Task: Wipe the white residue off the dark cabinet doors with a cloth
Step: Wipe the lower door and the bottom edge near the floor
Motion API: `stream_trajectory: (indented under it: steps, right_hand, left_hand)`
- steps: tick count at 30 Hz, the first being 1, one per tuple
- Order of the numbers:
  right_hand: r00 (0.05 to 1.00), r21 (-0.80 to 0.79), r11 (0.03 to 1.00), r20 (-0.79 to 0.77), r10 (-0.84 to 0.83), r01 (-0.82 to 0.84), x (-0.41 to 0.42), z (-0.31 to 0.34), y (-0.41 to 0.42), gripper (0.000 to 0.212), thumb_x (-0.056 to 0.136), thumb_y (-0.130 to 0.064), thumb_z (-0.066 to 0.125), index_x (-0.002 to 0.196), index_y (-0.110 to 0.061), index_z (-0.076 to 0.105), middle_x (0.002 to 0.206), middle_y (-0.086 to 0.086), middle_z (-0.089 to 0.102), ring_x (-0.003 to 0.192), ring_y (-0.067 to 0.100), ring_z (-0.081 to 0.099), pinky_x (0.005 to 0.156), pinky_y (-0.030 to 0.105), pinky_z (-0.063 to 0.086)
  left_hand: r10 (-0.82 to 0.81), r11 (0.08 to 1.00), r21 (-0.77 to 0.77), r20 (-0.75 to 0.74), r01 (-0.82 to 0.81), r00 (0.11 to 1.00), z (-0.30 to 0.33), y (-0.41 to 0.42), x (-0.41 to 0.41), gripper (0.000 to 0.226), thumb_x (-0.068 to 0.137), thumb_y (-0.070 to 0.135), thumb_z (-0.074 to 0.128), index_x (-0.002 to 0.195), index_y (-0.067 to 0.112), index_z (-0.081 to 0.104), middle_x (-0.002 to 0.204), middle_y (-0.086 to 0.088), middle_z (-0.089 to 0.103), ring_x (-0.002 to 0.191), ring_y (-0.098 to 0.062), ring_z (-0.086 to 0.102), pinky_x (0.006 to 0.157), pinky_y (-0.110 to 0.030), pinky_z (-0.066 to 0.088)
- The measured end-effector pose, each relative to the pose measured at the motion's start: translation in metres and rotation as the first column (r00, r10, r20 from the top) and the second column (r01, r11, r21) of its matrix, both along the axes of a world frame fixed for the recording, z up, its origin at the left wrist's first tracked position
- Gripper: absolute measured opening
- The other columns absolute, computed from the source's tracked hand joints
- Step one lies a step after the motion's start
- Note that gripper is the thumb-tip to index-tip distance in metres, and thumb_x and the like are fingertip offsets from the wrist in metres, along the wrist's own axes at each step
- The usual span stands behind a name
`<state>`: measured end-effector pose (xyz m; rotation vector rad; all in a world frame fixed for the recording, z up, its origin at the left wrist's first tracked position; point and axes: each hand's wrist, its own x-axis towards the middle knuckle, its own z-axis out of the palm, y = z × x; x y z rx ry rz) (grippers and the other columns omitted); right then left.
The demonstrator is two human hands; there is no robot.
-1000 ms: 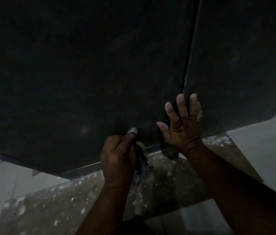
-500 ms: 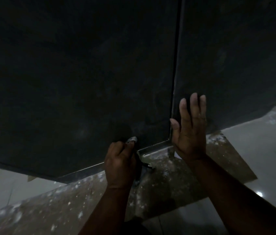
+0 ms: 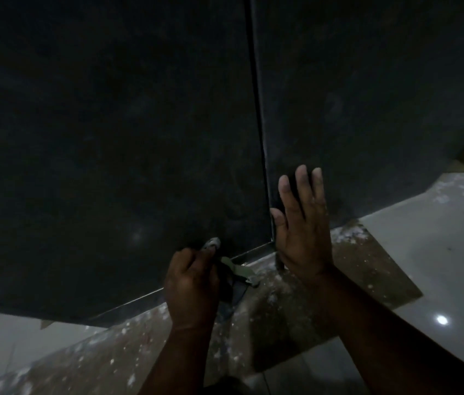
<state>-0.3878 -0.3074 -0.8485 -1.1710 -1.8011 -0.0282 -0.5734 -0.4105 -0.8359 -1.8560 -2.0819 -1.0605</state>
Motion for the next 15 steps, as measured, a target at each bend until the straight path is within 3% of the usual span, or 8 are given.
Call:
stream_trajectory:
  steps: [2, 5, 8, 12, 15]
  right_hand:
    - [1.0, -0.011, 1.0, -0.011, -0.005, 0.005, 0.0, -0.002, 0.0, 0.056, 0.106, -0.021, 0.053, 0.155, -0.015, 0.028, 0.166, 0.01, 0.018, 0.158, 0.03, 0.002, 0.121, 0.06, 0.031]
    - [1.0, -0.011, 1.0, -0.029, -0.006, 0.006, -0.002, -0.004, -0.001, 0.057, 0.106, -0.02, 0.054, 0.156, -0.016, 0.027, 0.167, 0.006, 0.015, 0.158, 0.029, 0.0, 0.12, 0.061, 0.032]
    - [0.999, -0.016, 1.0, -0.049, -0.005, 0.004, -0.004, -0.007, -0.001, 0.06, 0.105, -0.017, 0.057, 0.157, -0.017, 0.026, 0.167, 0.007, 0.015, 0.158, 0.03, 0.0, 0.119, 0.063, 0.032]
    - [0.998, -0.009, 1.0, -0.055, 0.006, -0.006, -0.003, -0.009, 0.001, 0.058, 0.106, -0.019, 0.054, 0.157, -0.018, 0.026, 0.168, -0.001, 0.009, 0.159, 0.03, -0.001, 0.121, 0.061, 0.029]
    - [0.999, -0.005, 1.0, -0.044, 0.004, -0.005, -0.002, -0.01, 0.001, 0.056, 0.107, -0.022, 0.052, 0.157, -0.019, 0.027, 0.168, 0.005, 0.013, 0.159, 0.03, 0.001, 0.123, 0.058, 0.027]
  left_hand:
    - [0.019, 0.995, 0.096, 0.034, -0.022, 0.999, 0.01, 0.005, 0.004, 0.014, 0.083, -0.002, 0.082, 0.096, 0.002, 0.082, 0.072, -0.01, 0.059, 0.063, -0.026, 0.058, 0.061, -0.026, 0.042]
    - [-0.008, 0.968, 0.25, 0.076, -0.012, 0.997, 0.033, 0.021, 0.019, 0.008, 0.09, 0.005, 0.076, 0.094, 0.002, 0.082, 0.072, -0.007, 0.059, 0.063, -0.021, 0.056, 0.06, -0.027, 0.041]
    - [-0.032, 0.956, 0.293, 0.042, 0.018, 0.999, 0.043, 0.033, 0.031, 0.009, 0.091, 0.003, 0.074, 0.096, 0.001, 0.081, 0.074, -0.008, 0.059, 0.065, -0.02, 0.056, 0.061, -0.028, 0.042]
    - [-0.052, 0.992, 0.115, -0.067, 0.059, 0.996, 0.021, 0.026, 0.031, 0.014, 0.079, -0.005, 0.086, 0.091, 0.002, 0.081, 0.069, -0.011, 0.056, 0.061, -0.027, 0.056, 0.057, -0.028, 0.038]
    - [-0.085, 0.995, -0.054, -0.047, 0.083, 0.995, 0.005, 0.015, 0.025, 0.03, 0.066, -0.009, 0.093, 0.092, 0.003, 0.082, 0.068, -0.013, 0.06, 0.061, -0.032, 0.061, 0.055, -0.032, 0.049]
